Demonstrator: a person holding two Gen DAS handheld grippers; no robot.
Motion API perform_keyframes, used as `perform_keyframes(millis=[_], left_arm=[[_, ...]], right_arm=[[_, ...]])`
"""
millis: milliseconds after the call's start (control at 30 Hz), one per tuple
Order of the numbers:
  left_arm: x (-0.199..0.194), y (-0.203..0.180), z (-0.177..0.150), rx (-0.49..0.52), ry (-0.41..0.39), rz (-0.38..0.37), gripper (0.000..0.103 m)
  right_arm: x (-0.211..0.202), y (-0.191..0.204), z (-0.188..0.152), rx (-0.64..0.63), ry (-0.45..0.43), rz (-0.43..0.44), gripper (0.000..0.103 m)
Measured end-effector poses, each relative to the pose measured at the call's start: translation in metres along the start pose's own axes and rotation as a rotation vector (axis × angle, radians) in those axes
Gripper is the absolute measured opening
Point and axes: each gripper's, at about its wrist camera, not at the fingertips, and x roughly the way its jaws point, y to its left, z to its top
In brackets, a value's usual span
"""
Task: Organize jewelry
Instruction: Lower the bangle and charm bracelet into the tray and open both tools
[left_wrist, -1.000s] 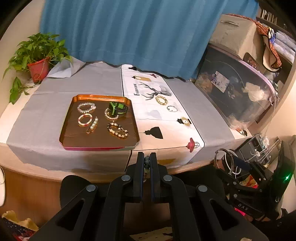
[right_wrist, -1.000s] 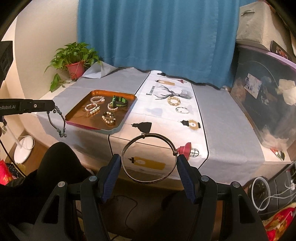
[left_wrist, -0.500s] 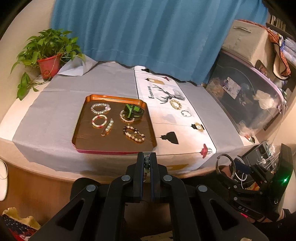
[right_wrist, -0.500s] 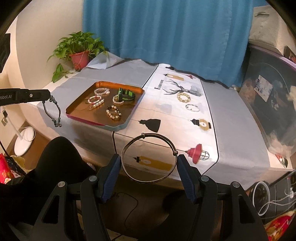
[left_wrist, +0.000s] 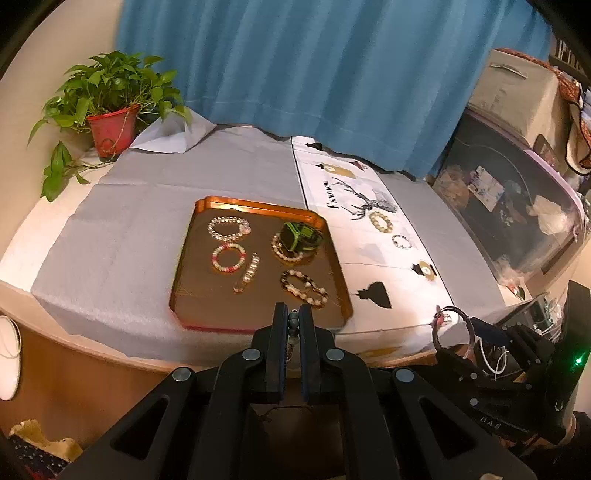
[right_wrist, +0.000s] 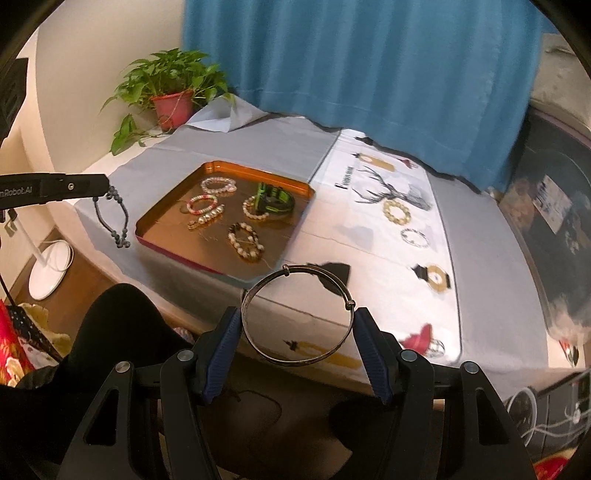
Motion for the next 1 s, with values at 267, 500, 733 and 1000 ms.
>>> perform_keyframes(millis=[267, 500, 733, 1000], left_arm=[[0.023, 0.016, 0.023, 0.011, -0.014, 0.024, 0.004], [0.048, 0.031, 0.043, 0.009, -0.012, 0.041, 0.004], [0.079, 0.042, 0.054, 0.022, 0.013, 0.081, 0.004], [0.113, 0.049, 0.063, 0.032, 0.044, 0.101, 0.004]], right_arm=[[0.034, 0.018, 0.033, -0.03, -0.004, 0.021, 0.063], [0.065, 0.028, 0.064, -0.038, -0.019, 0.042, 0.063], [0.102, 0.039, 0.085, -0.042, -0.009, 0.065, 0.063], [0.141, 0.041, 0.091, -0.036, 0.033, 0.076, 0.063]])
